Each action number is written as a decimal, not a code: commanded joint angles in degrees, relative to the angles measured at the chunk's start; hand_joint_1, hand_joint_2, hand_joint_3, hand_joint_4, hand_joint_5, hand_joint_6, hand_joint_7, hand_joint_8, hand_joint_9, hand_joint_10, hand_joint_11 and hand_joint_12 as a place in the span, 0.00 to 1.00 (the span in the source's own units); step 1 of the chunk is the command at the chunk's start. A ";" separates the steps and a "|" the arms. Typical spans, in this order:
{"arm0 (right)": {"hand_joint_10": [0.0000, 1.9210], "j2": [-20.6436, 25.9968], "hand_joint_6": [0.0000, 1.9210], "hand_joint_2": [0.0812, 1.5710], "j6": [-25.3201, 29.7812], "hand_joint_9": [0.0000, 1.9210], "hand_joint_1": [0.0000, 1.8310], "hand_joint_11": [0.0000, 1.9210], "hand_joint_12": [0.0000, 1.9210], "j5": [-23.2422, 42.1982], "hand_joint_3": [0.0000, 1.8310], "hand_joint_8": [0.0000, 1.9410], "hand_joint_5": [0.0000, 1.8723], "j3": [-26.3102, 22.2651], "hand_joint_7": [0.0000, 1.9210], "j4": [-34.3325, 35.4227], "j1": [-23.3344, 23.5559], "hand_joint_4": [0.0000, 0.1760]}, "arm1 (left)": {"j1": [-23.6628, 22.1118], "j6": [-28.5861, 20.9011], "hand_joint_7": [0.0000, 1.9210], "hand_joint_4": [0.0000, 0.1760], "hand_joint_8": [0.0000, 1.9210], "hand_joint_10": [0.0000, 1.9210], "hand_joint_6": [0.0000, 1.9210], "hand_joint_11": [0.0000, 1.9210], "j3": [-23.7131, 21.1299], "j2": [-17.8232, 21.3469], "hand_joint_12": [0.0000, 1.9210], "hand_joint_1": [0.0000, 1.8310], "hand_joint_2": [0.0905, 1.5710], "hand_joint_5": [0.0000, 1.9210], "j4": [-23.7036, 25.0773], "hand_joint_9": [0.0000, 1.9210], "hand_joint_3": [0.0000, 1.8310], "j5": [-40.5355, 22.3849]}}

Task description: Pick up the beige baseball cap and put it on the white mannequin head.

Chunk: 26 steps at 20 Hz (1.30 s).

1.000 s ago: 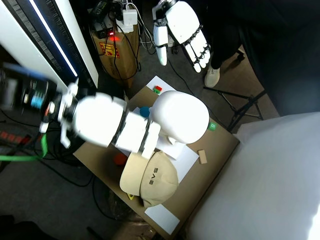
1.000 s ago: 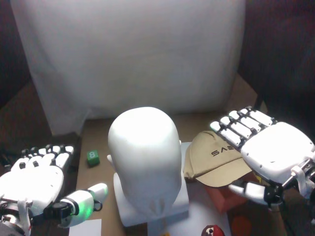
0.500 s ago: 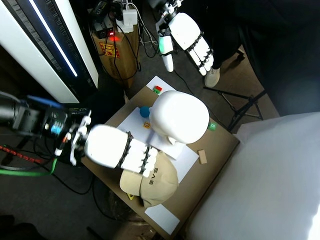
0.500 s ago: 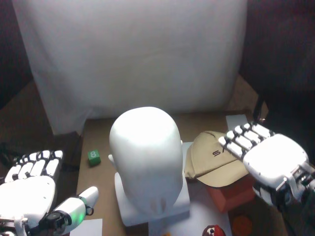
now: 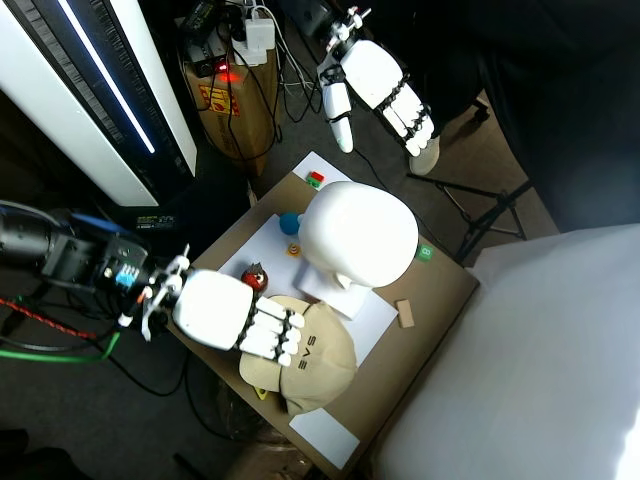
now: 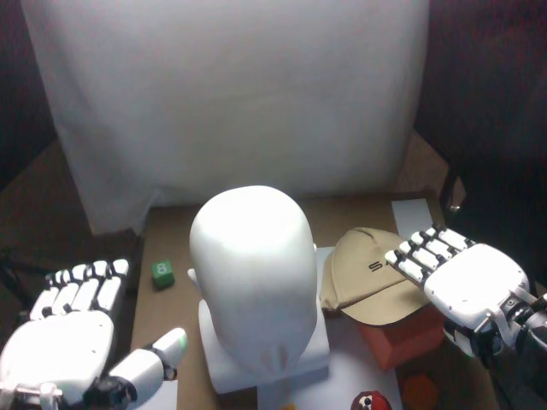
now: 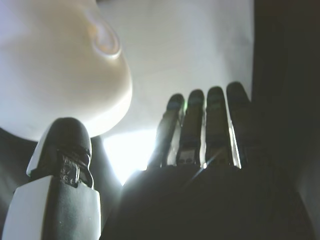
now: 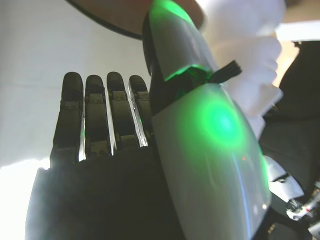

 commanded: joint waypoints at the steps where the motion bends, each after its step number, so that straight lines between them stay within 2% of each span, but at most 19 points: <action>1: 0.00 -0.36 0.00 0.73 0.71 0.05 0.65 0.00 0.19 5.15 0.01 0.00 0.04 1.15 0.05 -1.70 0.01 0.00 | 0.19 -0.45 0.00 0.02 0.00 0.00 0.00 0.00 0.16 -0.40 0.04 0.00 0.74 0.00 2.98 0.00 0.00 -5.35; 7: 0.00 -6.81 0.00 0.73 8.72 0.05 0.67 0.00 0.19 -0.15 0.01 0.00 0.04 14.22 0.05 -4.97 1.25 0.00 | 0.48 -2.19 0.00 0.00 0.00 0.00 0.00 0.00 3.11 -3.49 0.01 0.00 0.74 0.00 5.69 0.00 0.00 -4.49; 12: 0.00 -11.03 0.00 0.74 12.82 0.05 0.66 0.00 0.19 -3.47 0.01 0.00 0.04 21.23 0.05 -6.29 2.10 0.00 | 0.24 -2.54 0.00 0.00 0.00 0.00 0.00 0.00 4.69 -4.10 0.01 0.00 0.74 0.00 4.59 0.00 0.00 -4.02; 20: 0.00 -13.10 0.00 0.75 15.00 0.05 0.68 0.00 0.22 -6.83 0.00 0.00 0.04 22.78 0.05 -8.02 3.43 0.00 | 0.44 -4.04 0.00 0.00 0.00 0.00 0.00 0.01 5.62 -4.71 0.01 0.00 0.75 0.00 4.80 0.00 0.00 -2.83; 26: 0.00 -14.36 0.00 0.75 15.73 0.05 0.67 0.00 0.22 -8.53 0.00 0.00 0.04 25.04 0.05 -8.01 3.98 0.00 | 0.08 -8.65 0.00 0.00 0.00 0.00 0.00 0.01 8.48 -5.28 0.01 0.00 0.74 0.01 9.04 0.00 0.00 1.43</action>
